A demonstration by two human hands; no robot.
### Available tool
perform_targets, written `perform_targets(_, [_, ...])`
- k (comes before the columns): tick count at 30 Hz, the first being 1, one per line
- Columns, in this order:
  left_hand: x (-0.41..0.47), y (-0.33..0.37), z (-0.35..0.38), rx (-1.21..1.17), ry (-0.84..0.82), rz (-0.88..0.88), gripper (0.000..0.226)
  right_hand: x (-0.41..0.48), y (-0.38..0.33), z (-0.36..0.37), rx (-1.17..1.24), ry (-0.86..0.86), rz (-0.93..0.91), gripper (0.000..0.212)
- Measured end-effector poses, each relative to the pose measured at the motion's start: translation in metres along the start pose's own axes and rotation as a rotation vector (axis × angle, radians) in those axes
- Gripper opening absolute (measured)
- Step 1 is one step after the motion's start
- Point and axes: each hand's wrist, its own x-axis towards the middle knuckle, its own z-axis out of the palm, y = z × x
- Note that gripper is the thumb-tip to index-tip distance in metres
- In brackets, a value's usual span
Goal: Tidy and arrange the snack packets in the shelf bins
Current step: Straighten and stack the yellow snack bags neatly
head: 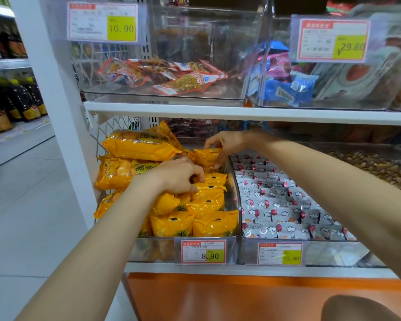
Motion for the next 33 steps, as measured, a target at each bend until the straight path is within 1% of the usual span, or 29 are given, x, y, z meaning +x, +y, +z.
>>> perform_targets(4, [0.0, 0.001, -0.002, -0.011, -0.012, 0.009, 0.034, -0.003, 0.004, 0.0, 0.077, -0.012, -0.024, 0.037])
perform_targets(7, [0.0, 0.001, -0.003, -0.022, -0.024, 0.011, 0.034, -0.002, 0.006, -0.001, 0.085, -0.023, -0.014, 0.033])
perform_targets(10, [0.001, 0.002, -0.004, -0.047, -0.021, 0.025, 0.035, 0.003, 0.006, 0.001, -0.025, 0.004, 0.018, 0.032])
perform_targets(13, [0.002, 0.005, -0.007, -0.117, 0.037, 0.02, 0.038, 0.011, 0.006, 0.008, -0.165, 0.069, 0.034, 0.036])
perform_targets(15, [0.004, 0.007, -0.008, -0.126, 0.07, -0.001, 0.044, 0.011, 0.007, 0.004, -0.153, 0.038, 0.039, 0.039])
perform_targets(17, [0.008, 0.008, -0.007, -0.086, 0.07, -0.014, 0.054, 0.009, 0.007, -0.006, -0.096, 0.028, 0.024, 0.035])
perform_targets(19, [0.013, 0.007, -0.006, -0.056, 0.074, -0.01, 0.064, 0.01, 0.011, -0.017, 0.029, 0.151, 0.002, 0.03])
perform_targets(20, [0.015, 0.007, -0.006, -0.047, 0.075, -0.008, 0.067, 0.013, 0.013, -0.019, 0.039, 0.216, 0.005, 0.024])
perform_targets(21, [0.017, 0.007, -0.006, -0.037, 0.077, -0.007, 0.068, 0.017, 0.016, -0.02, -0.002, 0.248, 0.008, 0.019])
perform_targets(22, [0.018, 0.006, -0.006, -0.021, 0.074, -0.008, 0.069, 0.021, 0.018, -0.018, -0.094, 0.25, 0.027, 0.018])
perform_targets(24, [0.019, 0.007, -0.006, 0.003, 0.061, -0.013, 0.067, 0.03, 0.018, -0.013, -0.249, 0.24, 0.049, 0.022])
perform_targets(25, [0.019, 0.007, -0.006, 0.013, 0.058, -0.011, 0.065, 0.034, 0.018, -0.01, -0.287, 0.233, 0.054, 0.022])
perform_targets(33, [0.018, 0.007, -0.003, 0.035, 0.069, 0.0, 0.058, 0.049, 0.02, -0.004, -0.433, 0.228, 0.067, 0.02])
